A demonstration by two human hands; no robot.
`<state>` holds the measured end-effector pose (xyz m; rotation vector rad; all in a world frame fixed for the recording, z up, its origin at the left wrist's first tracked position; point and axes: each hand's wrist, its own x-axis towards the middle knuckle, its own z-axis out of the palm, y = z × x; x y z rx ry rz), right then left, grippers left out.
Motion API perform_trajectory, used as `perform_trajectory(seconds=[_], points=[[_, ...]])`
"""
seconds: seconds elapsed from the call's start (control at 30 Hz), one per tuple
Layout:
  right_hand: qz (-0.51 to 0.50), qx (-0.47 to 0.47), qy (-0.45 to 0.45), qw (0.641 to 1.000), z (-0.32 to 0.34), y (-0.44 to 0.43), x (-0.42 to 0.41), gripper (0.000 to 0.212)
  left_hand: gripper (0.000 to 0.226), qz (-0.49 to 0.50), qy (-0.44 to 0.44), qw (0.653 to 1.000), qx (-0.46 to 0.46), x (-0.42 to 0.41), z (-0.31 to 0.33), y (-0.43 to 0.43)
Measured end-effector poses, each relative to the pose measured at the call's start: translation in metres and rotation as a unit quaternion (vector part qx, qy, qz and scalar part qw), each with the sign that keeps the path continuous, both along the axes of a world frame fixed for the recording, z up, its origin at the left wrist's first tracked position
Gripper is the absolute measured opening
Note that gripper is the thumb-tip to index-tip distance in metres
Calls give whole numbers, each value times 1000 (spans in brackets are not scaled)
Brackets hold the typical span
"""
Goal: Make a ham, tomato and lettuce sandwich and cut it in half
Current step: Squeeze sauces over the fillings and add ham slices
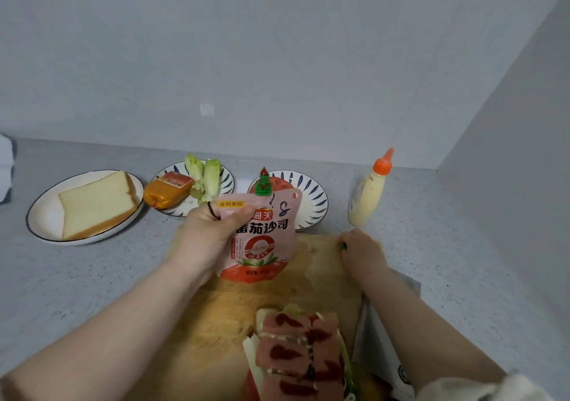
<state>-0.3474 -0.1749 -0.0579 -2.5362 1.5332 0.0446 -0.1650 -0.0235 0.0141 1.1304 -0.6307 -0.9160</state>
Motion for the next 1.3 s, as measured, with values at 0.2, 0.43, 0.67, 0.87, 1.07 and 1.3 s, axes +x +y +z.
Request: perform_trajectory(seconds=[0.2, 0.43, 0.67, 0.87, 1.07, 1.3], points=[[-58, -3, -256, 965, 50, 13, 5, 23, 35, -26, 21, 999, 24, -9, -12, -11], [107, 53, -372, 921, 145, 51, 31, 18, 13, -61, -5, 996, 66, -8, -17, -11], [187, 32, -263, 946, 153, 69, 49, 25, 31, -79, -250, 963, 63, -8, 1, -10], [248, -12, -215, 944, 153, 77, 50, 25, 30, -73, -281, 955, 60, -9, 4, -10], [284, -36, -122, 950, 159, 83, 57, 27, 25, -91, -296, 949, 57, -8, 4, -9], [210, -120, -16, 970, 147, 86, 65, 40, 35, -83, -341, 935, 57, -11, 5, -8]])
